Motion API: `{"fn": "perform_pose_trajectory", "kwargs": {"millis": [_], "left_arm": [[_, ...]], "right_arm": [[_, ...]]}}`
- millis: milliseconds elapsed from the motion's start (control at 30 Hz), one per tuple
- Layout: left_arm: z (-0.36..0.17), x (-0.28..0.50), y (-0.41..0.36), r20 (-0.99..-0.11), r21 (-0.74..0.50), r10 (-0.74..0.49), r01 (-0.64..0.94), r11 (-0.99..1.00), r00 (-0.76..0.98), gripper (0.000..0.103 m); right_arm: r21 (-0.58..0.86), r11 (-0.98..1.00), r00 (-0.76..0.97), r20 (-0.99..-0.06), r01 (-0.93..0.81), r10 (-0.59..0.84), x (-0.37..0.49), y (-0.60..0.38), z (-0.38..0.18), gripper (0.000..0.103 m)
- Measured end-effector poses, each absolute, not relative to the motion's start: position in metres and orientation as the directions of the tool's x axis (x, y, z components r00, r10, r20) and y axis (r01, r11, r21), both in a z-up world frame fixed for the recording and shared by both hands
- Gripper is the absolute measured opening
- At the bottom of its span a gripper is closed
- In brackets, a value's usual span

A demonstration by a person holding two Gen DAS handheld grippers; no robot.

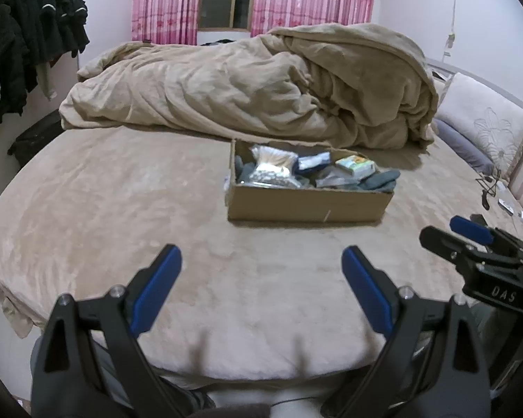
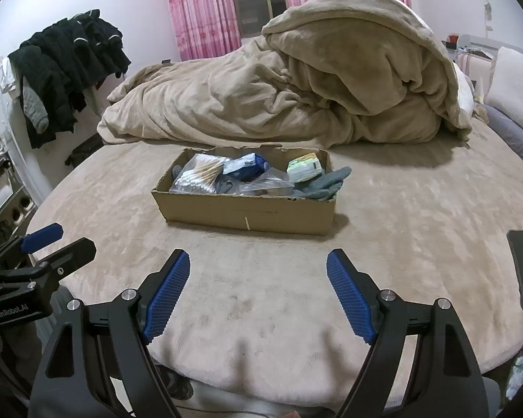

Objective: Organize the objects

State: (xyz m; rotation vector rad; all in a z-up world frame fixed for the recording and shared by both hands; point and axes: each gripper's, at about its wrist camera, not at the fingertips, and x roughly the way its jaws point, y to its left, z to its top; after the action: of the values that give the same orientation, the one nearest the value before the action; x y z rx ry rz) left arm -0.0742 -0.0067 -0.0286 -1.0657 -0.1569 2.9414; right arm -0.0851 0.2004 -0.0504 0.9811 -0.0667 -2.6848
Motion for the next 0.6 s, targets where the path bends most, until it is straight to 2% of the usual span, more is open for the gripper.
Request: {"fn": "perform_pose_trajectory", "kwargs": {"millis": [600], "left_arm": [[-0.0292, -0.0779, -0.0067, -0.635, -0.083, 0.048, 0.006, -0.997, -0.771, 0.094]], "right_arm": [[0.14, -0.959, -0.729, -0.624, 0.248, -0.28, -0.0881, 0.1989, -0.0521, 0.083]]}}
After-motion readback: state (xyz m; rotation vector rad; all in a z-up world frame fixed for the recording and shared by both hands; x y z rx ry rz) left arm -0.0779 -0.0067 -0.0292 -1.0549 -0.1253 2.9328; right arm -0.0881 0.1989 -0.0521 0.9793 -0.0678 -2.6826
